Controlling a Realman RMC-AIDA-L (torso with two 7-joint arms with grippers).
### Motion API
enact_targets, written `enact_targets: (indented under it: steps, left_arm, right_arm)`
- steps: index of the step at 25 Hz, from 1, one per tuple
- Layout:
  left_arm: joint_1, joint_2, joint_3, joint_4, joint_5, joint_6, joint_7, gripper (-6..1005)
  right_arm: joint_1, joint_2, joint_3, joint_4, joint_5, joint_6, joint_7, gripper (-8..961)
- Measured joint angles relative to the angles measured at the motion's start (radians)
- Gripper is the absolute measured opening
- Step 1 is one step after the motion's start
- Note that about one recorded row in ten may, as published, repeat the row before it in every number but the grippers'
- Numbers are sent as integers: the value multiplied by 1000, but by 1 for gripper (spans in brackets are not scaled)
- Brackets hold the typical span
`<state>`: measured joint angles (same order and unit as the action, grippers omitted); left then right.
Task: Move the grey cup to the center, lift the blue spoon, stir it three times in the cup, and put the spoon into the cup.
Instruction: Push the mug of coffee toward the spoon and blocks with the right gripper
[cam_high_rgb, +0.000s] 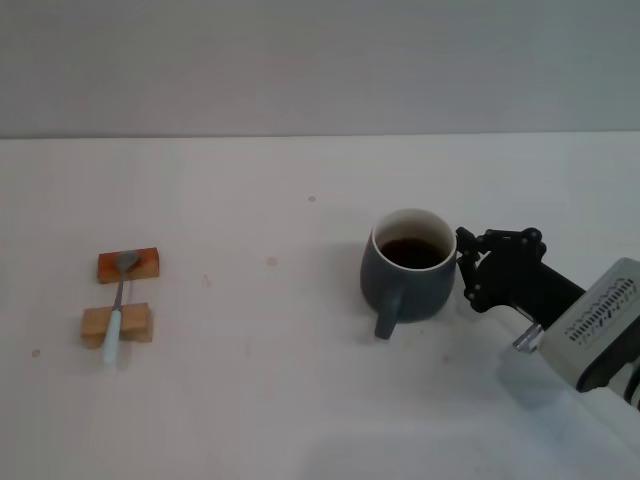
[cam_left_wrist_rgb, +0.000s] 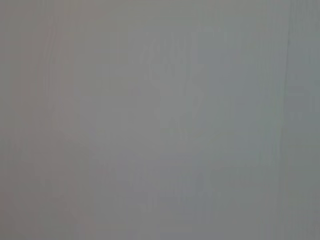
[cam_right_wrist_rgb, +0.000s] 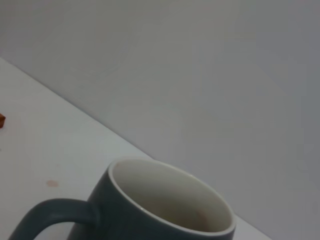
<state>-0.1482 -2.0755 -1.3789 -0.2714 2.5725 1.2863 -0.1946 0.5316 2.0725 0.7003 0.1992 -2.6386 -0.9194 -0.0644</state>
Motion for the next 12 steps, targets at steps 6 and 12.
enact_targets:
  steps: [6, 12]
  left_arm:
    - [1, -1, 11, 0, 0, 1, 0, 756]
    - [-2, 0, 23, 0, 0, 1, 0, 755]
  right_arm:
    - [12, -1, -5, 8, 0, 10, 1, 50]
    - [29, -2, -17, 18, 0, 21, 1, 50]
